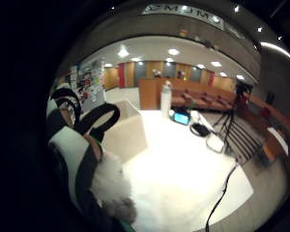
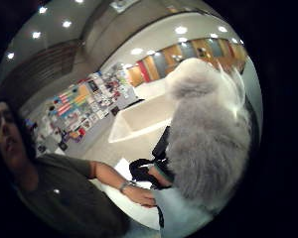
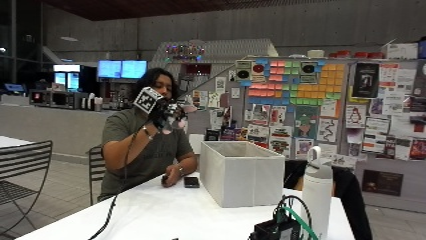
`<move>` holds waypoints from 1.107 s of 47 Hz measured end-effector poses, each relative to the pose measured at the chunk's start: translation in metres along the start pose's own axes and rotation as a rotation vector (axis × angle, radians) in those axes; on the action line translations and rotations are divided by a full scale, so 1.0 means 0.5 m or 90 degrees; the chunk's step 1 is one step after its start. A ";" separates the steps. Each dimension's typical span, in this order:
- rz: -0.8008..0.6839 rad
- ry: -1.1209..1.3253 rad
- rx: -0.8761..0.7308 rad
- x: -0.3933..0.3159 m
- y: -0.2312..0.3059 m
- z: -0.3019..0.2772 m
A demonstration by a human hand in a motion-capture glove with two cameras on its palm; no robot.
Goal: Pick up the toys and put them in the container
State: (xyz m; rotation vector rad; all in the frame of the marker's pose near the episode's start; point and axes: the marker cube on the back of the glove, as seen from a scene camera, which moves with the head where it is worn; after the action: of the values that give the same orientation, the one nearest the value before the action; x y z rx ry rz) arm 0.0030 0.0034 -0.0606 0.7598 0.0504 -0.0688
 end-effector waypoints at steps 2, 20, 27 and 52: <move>-0.012 -0.011 0.004 -0.022 -0.046 0.003; 0.056 0.081 -0.071 0.147 -0.347 0.243; 0.162 0.104 -0.143 0.189 -0.380 0.343; 0.310 0.021 -0.339 0.232 -0.358 0.399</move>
State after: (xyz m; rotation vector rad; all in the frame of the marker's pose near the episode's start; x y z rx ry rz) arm 0.1084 -0.2686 -0.0473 0.2254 -0.0845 0.4082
